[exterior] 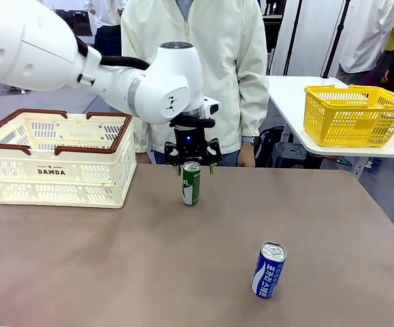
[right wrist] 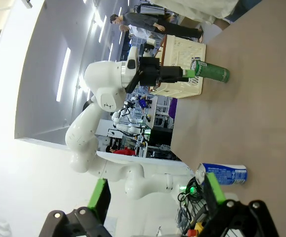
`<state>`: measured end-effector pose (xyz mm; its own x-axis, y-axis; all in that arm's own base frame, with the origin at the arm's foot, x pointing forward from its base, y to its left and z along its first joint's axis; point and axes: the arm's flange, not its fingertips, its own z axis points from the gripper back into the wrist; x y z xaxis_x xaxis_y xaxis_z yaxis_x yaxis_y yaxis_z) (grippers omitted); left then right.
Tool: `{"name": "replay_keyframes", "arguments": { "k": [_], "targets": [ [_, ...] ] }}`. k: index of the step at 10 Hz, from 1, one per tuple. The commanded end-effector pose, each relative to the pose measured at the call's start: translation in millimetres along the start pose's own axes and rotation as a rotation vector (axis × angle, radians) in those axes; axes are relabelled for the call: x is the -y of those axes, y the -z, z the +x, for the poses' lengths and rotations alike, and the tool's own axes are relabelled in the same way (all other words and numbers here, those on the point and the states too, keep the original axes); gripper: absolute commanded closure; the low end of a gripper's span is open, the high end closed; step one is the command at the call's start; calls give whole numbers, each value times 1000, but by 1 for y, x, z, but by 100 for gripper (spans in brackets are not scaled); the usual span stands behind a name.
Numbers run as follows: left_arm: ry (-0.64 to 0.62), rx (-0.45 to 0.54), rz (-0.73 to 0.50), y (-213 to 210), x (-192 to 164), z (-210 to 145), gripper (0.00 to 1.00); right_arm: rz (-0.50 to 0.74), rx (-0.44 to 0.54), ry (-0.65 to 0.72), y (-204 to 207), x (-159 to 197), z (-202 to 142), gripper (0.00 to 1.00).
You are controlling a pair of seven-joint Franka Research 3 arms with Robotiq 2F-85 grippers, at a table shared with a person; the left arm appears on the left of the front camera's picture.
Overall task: Place the drinks into the Shopping basket.
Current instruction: Pick up one drink and place it into the Shopping basket.
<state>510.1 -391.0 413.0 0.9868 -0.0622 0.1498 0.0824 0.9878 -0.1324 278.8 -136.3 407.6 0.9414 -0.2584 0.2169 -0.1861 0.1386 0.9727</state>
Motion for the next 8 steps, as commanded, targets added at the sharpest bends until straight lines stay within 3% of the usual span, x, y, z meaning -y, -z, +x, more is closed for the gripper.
{"name": "replay_keyframes", "arguments": {
  "k": [1, 5, 8],
  "targets": [
    [16, -59, 48, 10, 10, 20, 0, -1, -12, -18, -2, -1, -2, 0],
    [-24, -90, 110, 26, 5, 37, 0, -1, -12, -18, -2, -1, -2, 0],
    [-47, -28, 128, 36, -2, 46, 0, -1, -12, -18, -2, -1, -2, 0]
  ]
}}
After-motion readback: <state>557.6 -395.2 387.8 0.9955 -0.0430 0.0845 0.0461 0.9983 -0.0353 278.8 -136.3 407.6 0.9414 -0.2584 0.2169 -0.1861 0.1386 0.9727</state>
